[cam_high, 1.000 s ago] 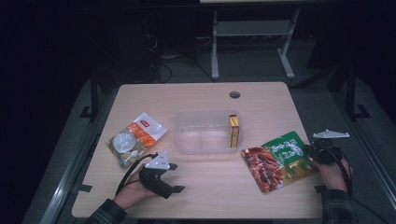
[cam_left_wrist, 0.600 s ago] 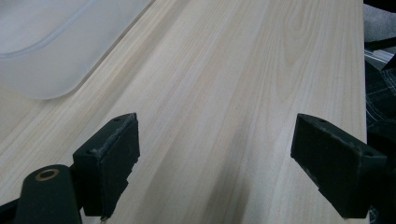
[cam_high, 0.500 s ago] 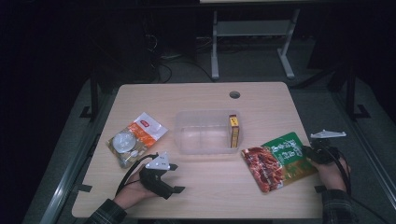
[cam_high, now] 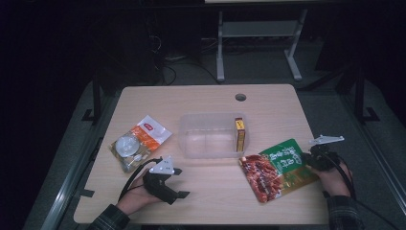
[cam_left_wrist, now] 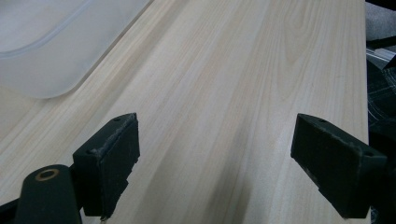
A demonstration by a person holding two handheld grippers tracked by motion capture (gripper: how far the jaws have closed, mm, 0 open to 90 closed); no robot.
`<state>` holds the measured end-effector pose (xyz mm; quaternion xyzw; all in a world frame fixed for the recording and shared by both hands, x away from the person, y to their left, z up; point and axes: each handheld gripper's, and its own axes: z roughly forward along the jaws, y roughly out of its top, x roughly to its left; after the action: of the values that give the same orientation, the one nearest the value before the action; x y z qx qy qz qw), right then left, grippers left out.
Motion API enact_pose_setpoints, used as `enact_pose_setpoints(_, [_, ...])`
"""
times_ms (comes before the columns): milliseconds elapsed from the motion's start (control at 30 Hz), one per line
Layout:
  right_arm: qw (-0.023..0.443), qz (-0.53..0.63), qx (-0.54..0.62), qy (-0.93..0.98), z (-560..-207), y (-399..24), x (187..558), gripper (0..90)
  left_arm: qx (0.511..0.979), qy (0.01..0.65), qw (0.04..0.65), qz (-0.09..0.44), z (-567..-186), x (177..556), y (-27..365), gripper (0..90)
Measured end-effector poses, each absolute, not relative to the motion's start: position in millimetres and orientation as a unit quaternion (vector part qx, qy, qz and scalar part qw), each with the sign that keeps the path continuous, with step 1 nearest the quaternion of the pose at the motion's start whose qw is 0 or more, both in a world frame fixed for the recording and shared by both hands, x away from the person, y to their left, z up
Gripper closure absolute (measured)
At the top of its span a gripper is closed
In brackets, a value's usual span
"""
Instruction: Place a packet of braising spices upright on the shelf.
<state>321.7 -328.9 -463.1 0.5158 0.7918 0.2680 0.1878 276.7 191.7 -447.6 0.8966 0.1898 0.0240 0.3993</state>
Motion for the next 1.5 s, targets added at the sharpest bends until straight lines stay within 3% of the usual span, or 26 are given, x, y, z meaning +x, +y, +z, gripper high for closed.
enact_pose_setpoints(533, [0.157,0.270,0.458,0.832,-460,-282,298,90.0,0.903,0.199,0.379,0.035,-448,277,189,15.0])
enact_pose_setpoints(1267, [0.108,0.290,0.323,0.894,-458,-185,274,90.0,0.902,0.196,0.383,0.026,-447,278,184,15.7])
enact_pose_setpoints(1500, [0.099,0.295,0.315,0.896,-458,-179,274,90.0,0.905,0.183,0.383,0.021,-446,281,178,15.3])
